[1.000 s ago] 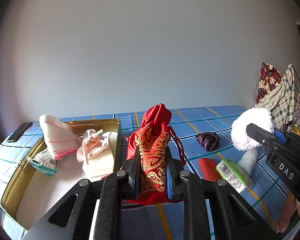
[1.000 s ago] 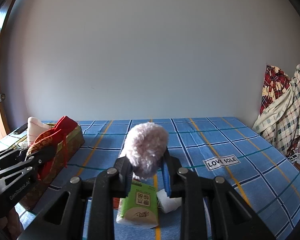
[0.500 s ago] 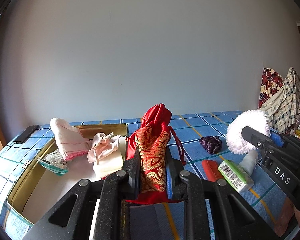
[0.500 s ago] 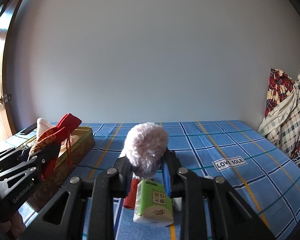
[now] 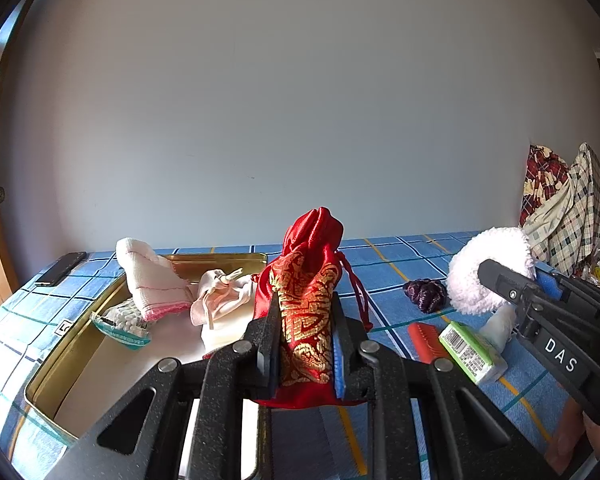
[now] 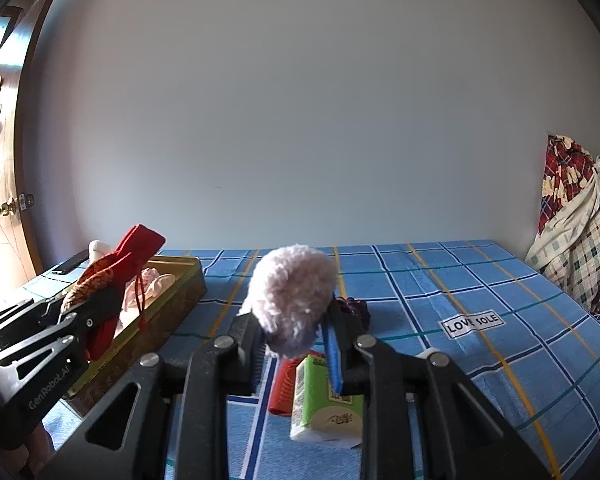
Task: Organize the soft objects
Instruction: 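Carry the red pouch with the left tool while the right tool carries the pom-pom over the tin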
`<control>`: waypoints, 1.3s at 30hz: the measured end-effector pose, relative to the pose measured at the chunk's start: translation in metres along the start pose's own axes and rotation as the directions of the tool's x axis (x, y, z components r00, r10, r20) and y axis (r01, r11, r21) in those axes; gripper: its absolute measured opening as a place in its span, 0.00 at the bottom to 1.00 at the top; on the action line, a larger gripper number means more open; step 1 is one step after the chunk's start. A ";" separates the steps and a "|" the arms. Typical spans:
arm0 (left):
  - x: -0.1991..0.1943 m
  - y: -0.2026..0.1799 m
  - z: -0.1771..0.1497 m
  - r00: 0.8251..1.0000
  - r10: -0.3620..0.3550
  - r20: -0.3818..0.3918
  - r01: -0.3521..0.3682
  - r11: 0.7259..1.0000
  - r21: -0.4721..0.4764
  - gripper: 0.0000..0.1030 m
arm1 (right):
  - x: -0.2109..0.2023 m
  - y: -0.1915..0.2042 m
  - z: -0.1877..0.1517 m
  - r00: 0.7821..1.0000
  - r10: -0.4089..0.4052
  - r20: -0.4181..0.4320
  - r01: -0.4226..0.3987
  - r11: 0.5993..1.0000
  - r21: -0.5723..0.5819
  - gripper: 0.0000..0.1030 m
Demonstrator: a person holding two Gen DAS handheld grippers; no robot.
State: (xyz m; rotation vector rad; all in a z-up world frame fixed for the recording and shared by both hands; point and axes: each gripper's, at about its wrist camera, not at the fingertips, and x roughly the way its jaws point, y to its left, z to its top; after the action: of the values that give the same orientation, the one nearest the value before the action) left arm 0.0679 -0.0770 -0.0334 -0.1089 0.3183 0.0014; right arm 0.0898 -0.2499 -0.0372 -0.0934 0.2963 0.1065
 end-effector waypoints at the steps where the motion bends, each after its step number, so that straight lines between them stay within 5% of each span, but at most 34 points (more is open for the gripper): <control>1: -0.001 0.001 0.000 1.000 0.003 0.003 -0.003 1.000 -0.002 0.20 | 0.001 0.000 0.000 1.000 0.002 -0.001 -0.002 1.000 -0.003 0.24; 39: -0.023 0.028 -0.003 0.999 0.032 0.022 -0.031 0.997 -0.067 0.20 | 0.004 0.033 -0.009 0.996 0.083 0.013 -0.082 0.996 -0.043 0.24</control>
State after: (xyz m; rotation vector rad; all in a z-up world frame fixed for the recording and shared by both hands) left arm 0.0450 -0.0487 -0.0322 -0.1695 0.2967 0.0444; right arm 0.0868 -0.2178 -0.0494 -0.1222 0.2828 0.1951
